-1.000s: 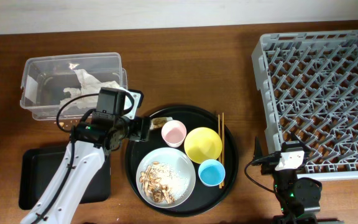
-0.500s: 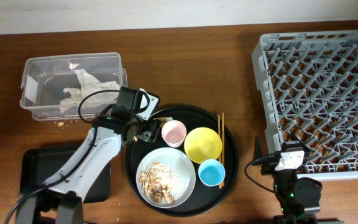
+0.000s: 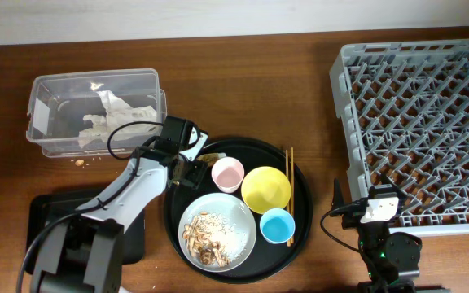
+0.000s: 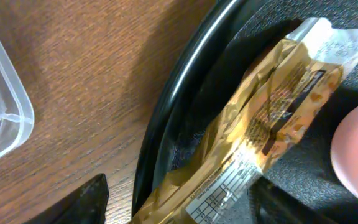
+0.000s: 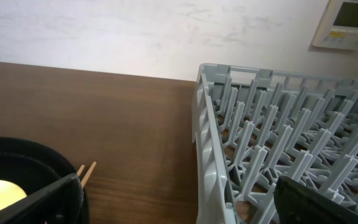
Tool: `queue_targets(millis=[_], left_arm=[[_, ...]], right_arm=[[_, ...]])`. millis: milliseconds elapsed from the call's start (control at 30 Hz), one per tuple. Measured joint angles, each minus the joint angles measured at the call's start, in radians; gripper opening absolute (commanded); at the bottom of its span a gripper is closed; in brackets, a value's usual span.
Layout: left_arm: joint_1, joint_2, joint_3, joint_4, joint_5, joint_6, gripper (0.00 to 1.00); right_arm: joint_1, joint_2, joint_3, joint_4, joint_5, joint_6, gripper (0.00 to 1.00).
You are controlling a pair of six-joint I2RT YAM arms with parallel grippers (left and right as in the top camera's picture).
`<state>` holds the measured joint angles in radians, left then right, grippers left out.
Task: Sort waste into correct bins and load items into the dishwasher rack
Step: 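Reach the left gripper back and grasp the gold snack wrapper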
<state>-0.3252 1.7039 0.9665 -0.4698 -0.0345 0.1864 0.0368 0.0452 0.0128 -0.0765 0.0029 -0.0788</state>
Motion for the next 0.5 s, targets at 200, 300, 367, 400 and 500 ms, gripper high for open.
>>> queue_targets(millis=[200,300,367,400,500], left_arm=[[0.003,0.019,0.000,0.016,-0.024,0.011,0.17],[0.003,0.019,0.000,0.011,-0.029,0.000,0.03],[0.003,0.012,0.010,0.004,-0.029,-0.034,0.03],[0.003,0.004,0.015,-0.003,-0.026,-0.048,0.02],[0.001,-0.056,0.025,-0.019,-0.006,-0.078,0.02]], right_arm=[[0.000,0.000,0.000,0.000,0.000,0.000,0.99],[0.000,0.000,0.000,0.000,0.000,0.000,0.99],[0.000,0.000,0.000,0.000,0.000,0.000,0.99],[0.000,0.000,0.000,0.000,0.000,-0.001,0.99],[0.000,0.000,0.000,0.000,0.000,-0.001,0.99]])
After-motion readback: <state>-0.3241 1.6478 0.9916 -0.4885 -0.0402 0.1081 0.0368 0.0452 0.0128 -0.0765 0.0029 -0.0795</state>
